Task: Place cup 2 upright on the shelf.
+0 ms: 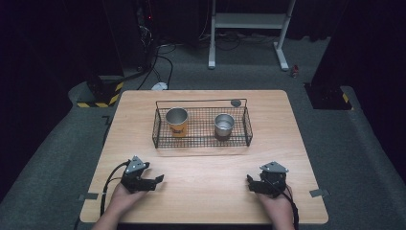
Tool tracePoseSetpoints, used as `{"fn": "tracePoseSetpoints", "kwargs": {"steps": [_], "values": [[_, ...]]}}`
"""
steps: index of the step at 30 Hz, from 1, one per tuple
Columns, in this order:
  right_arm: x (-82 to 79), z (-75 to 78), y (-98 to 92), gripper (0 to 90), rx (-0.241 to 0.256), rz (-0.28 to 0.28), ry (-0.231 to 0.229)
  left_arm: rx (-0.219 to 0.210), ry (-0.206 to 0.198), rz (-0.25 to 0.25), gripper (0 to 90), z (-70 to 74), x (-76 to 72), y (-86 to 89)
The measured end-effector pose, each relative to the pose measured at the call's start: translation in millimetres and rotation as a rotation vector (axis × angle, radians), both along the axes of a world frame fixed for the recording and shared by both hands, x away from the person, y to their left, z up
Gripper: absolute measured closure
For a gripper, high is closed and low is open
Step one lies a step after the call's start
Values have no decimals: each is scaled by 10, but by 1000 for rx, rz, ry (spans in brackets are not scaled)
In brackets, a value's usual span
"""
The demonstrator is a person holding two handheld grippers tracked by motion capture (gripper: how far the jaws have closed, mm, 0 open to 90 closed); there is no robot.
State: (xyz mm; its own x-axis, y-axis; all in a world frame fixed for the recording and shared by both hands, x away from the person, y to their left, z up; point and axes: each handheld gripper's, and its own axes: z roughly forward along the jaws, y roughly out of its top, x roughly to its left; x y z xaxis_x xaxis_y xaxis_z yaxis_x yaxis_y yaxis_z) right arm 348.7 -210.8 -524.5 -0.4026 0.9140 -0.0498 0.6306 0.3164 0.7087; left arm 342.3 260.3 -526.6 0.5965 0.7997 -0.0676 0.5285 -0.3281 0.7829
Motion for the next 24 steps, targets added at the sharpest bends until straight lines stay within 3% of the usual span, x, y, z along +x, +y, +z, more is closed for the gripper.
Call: {"fn": "tracePoseSetpoints", "kwargs": {"steps": [15,24], "values": [[30,-4,-21,111,23,-16,21,50,-3,1,187,-10,-17,-51],[26,-4,-10,124,25,-19,16,52,2,-9,194,-14,-18,-59]]}}
